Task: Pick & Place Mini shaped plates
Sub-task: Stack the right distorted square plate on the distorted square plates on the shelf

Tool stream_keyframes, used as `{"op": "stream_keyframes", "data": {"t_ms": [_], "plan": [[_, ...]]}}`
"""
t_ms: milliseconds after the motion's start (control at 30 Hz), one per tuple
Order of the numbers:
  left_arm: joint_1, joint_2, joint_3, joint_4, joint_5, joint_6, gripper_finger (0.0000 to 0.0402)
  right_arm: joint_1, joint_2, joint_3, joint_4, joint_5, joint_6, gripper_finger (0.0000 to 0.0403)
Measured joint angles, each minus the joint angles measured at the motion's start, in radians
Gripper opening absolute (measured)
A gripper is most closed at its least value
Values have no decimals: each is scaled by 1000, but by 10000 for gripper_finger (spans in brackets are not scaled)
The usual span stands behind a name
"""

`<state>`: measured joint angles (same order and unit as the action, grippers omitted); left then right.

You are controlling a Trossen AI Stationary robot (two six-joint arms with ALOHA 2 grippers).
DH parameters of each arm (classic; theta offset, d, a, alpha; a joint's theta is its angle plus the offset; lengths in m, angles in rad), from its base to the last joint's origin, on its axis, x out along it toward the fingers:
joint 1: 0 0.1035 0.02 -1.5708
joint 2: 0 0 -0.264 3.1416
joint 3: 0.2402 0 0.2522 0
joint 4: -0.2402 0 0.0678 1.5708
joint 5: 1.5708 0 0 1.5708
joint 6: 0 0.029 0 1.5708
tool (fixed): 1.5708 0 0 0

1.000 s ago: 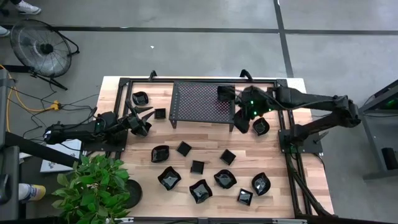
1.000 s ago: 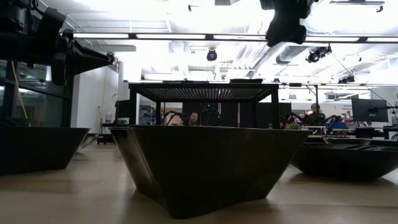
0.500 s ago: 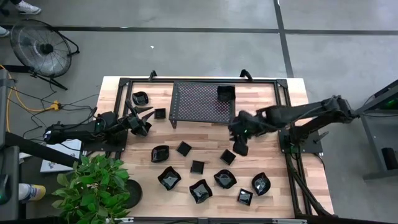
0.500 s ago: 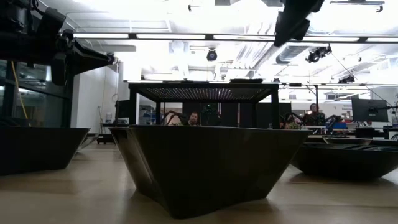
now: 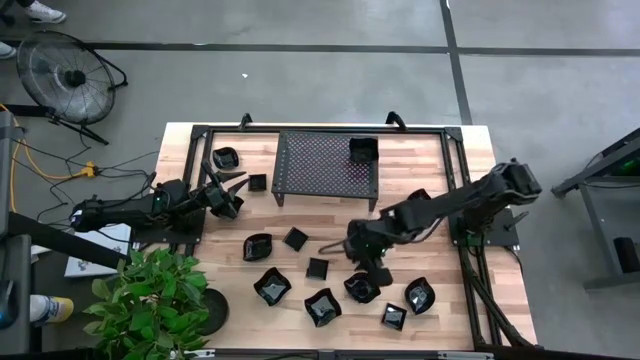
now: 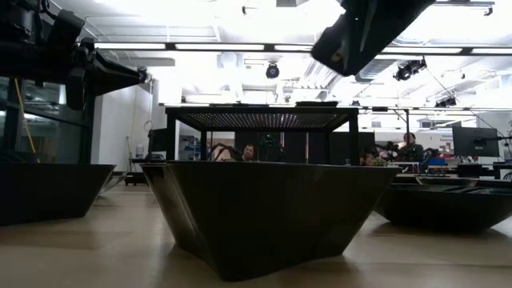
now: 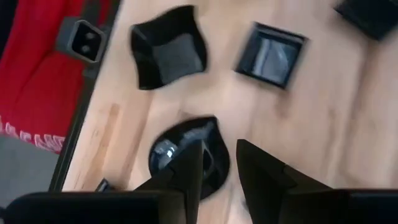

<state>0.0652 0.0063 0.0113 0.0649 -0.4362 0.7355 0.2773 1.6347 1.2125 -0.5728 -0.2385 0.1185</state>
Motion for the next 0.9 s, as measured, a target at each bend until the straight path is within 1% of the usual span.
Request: {"op": "stream_keyframes", "data": {"t_ms": [100,300,467,600,800,900], "plan": [[0,0,0,0,0,0,92,8,44,1,54,-3,-42,94],[0,0,0,0,0,0,92,8,136,78,48,0,-80,94],[0,0,0,0,1,0,92,20,223,193,-5,0,-141,94],[0,0,0,0,1,0,92,33,302,310,-97,6,-185,94],[0,0,0,0,1,0,92,64,419,466,-231,72,-283,94],[0,0,0,0,1,0,92,73,464,524,-242,79,-309,94]]}}
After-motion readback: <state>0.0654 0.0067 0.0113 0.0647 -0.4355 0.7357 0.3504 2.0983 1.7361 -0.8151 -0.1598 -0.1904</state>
